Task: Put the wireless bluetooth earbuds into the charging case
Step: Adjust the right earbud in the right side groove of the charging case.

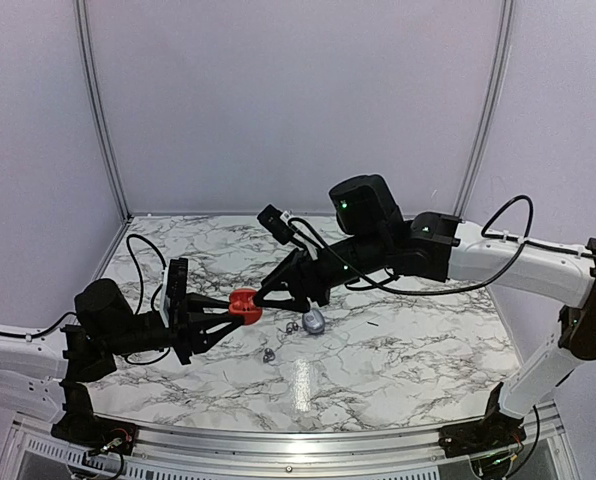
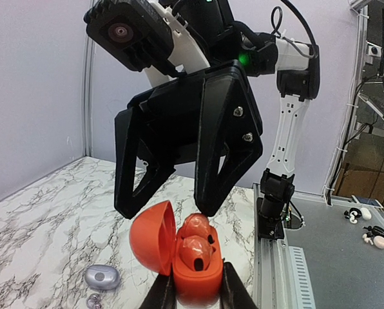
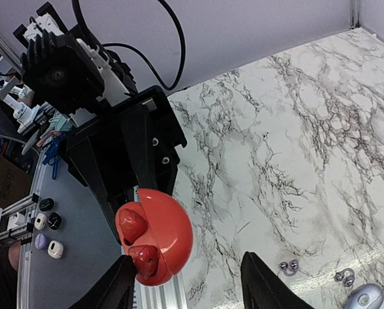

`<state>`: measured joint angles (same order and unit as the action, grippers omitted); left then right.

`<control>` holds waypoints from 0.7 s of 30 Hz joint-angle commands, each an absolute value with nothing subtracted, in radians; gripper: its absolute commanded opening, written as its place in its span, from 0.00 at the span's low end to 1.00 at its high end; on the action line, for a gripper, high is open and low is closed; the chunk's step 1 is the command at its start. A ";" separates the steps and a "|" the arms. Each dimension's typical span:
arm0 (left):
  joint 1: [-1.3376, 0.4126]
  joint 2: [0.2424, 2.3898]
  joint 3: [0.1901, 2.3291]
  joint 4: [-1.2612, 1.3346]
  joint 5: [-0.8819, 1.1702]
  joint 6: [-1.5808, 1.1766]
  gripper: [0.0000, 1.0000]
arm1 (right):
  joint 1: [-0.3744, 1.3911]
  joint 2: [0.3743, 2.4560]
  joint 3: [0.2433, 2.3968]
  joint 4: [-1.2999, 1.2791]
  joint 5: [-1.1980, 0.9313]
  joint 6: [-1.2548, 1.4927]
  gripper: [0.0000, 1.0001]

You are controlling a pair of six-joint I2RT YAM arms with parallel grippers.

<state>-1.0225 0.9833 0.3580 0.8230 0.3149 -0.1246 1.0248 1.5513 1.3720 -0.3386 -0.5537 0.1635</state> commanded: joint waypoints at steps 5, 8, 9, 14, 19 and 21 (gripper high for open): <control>-1.016 0.976 0.372 0.864 0.305 -0.136 0.00 | 1.062 1.568 1.418 -0.443 -0.475 0.091 0.56; -1.015 0.975 0.366 0.864 0.305 -0.138 0.00 | 1.052 1.559 1.449 -0.457 -0.471 0.085 0.57; -1.015 0.978 0.364 0.864 0.307 -0.138 0.00 | 1.044 1.551 1.455 -0.454 -0.481 0.084 0.57; -1.015 0.979 0.359 0.862 0.308 -0.139 0.00 | 1.001 1.496 1.442 -0.376 -0.575 0.085 0.63; -1.015 0.991 0.377 0.861 0.318 -0.140 0.00 | 0.998 1.481 1.437 -0.357 -0.630 0.061 0.67; -1.015 1.000 0.386 0.861 0.331 -0.142 0.00 | 0.999 1.479 1.434 -0.344 -0.645 0.060 0.67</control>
